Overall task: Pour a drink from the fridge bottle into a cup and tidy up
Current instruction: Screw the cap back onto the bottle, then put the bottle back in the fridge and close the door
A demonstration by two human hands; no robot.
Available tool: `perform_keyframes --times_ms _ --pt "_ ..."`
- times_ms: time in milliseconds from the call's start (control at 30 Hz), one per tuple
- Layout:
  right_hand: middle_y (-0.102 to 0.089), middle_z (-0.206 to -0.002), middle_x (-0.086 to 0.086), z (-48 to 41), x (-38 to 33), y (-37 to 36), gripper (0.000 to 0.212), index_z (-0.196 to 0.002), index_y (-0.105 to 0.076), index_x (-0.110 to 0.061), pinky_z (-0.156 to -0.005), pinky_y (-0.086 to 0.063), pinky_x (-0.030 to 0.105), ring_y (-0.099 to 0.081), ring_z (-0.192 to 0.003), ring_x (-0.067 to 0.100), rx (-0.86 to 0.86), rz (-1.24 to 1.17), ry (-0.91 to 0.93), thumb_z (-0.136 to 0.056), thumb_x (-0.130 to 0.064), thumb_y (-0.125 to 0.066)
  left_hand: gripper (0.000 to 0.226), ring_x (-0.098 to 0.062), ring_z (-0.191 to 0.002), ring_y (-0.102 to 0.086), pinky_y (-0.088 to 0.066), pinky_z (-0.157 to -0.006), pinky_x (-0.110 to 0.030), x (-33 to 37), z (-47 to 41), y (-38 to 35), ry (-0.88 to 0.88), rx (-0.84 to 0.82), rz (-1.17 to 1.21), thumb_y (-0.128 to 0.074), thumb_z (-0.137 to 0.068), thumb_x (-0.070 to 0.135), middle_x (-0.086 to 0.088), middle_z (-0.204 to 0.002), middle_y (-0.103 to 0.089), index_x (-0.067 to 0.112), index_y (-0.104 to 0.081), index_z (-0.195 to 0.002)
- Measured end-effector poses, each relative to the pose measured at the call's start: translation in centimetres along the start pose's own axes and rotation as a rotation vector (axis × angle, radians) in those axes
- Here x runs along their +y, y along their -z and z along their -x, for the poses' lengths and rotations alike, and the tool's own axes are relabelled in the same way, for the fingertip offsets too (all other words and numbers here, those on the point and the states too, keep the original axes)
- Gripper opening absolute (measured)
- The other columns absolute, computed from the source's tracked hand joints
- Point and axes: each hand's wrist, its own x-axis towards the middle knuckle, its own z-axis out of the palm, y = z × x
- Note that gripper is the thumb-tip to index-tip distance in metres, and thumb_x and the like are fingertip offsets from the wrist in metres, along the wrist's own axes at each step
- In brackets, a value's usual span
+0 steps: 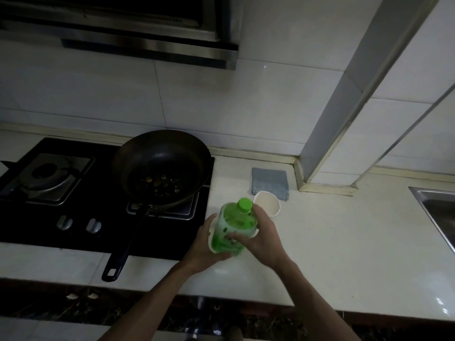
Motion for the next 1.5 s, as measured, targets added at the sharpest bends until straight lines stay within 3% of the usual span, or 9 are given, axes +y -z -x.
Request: perform_keyframes --times_ms 233,333,433,567,767,967,1233,1400,1500 --pt "-0.06 -0.124 -0.008 -3.4 -7.8 3.7 0.074 -0.136 -0.047 -0.022 -0.096 -0.053 0.035 -0.058 -0.116 0.007 0.035 -0.066 0.093 -0.073 -0.026 -0.086 0.077 -0.008 -0.095 -0.067 -0.055 -0.07 -0.017 6.0 -0.5 1.6 0.02 0.063 0.242 -0.082 -0.069 -0.008 -0.016 -0.124 -0.059 0.012 -0.046 -0.135" --pt "-0.056 -0.126 -0.009 -5.3 -10.7 5.0 0.075 -0.137 -0.048 -0.024 -0.097 -0.051 0.043 -0.057 -0.118 0.012 0.066 -0.058 0.194 -0.072 -0.037 -0.083 0.089 -0.026 -0.109 -0.065 -0.059 -0.082 -0.035 9.2 -0.6 2.9 0.032 0.076 0.359 -0.09 -0.054 0.01 -0.016 -0.122 -0.062 0.018 -0.051 -0.134" --pt "-0.056 -0.123 -0.011 -7.1 -12.9 6.0 0.074 -0.138 -0.048 -0.029 -0.096 -0.05 0.045 -0.056 -0.118 0.012 0.071 -0.055 0.291 -0.073 -0.041 -0.081 0.087 -0.033 -0.112 -0.064 -0.057 -0.088 -0.047 12.0 -0.5 4.4 0.055 0.104 0.452 -0.086 -0.056 0.001 -0.022 -0.124 -0.061 0.015 -0.052 -0.135" --pt "-0.056 -0.126 -0.007 -9.4 -15.1 6.4 0.074 -0.141 -0.046 -0.025 -0.097 -0.049 0.047 -0.056 -0.119 0.01 0.004 -0.071 0.37 -0.077 -0.033 -0.082 0.07 -0.034 -0.106 -0.065 -0.055 -0.091 -0.048 15.5 0.3 5.7 0.035 0.179 0.553 -0.07 -0.074 -0.017 -0.027 -0.123 -0.062 0.01 -0.051 -0.136" --pt "-0.056 -0.131 -0.004 -11.0 -18.8 2.7 0.072 -0.139 -0.046 -0.02 -0.101 -0.046 0.045 -0.055 -0.121 0.012 -0.173 -0.106 0.523 -0.077 -0.038 -0.08 0.061 -0.032 -0.102 -0.068 -0.057 -0.086 -0.046 16.3 4.5 6.9 0.025 0.428 0.552 -0.069 -0.075 -0.019 -0.025 -0.116 -0.067 0.004 -0.053 -0.129" --pt "-0.046 -0.128 -0.004 -9.6 -23.0 -2.5 0.073 -0.144 -0.043 -0.025 -0.104 -0.033 0.01 -0.044 -0.12 -0.003 -0.356 -0.2 0.633 -0.081 -0.033 -0.078 0.059 -0.034 -0.101 -0.069 -0.057 -0.087 -0.05 15.9 11.3 9.8 -0.013 0.763 0.547 -0.072 -0.072 -0.017 -0.023 -0.11 -0.07 0.006 -0.057 -0.124" --pt "-0.047 -0.133 -0.002 -4.9 -30.7 -11.0 0.076 -0.148 -0.039 -0.02 -0.107 -0.036 0.017 -0.046 -0.122 0.002 -0.537 -0.327 0.779 -0.083 -0.034 -0.076 0.06 -0.036 -0.1 -0.07 -0.06 -0.077 -0.04 15.3 23.0 14.5 -0.015 1.047 0.499 -0.074 -0.073 -0.011 -0.022 -0.111 -0.07 0.009 -0.056 -0.126" --pt "-0.045 -0.135 -0.006 -0.9 -36.4 -15.7 0.077 -0.15 -0.035 -0.026 -0.107 -0.043 0.034 -0.049 -0.124 0.006 -0.668 -0.366 0.885 -0.084 -0.042 -0.072 0.062 -0.036 -0.1 -0.07 -0.053 -0.092 -0.053 15.7 30.9 15.9 -0.067 1.193 0.524 -0.079 -0.065 -0.001 -0.02 -0.109 -0.072 0.01 -0.057 -0.123" --pt "-0.046 -0.136 -0.007 1.8 -39.9 -18.7 0.077 -0.149 -0.035 -0.026 -0.107 -0.043 0.033 -0.049 -0.124 0.005 -0.73 -0.383 0.941 -0.084 -0.043 -0.072 0.051 -0.035 -0.097 -0.071 -0.057 -0.086 -0.049 15.4 35.6 17.4 -0.088 1.286 0.529 -0.076 -0.074 -0.005 -0.02 -0.108 -0.072 0.016 -0.057 -0.116"
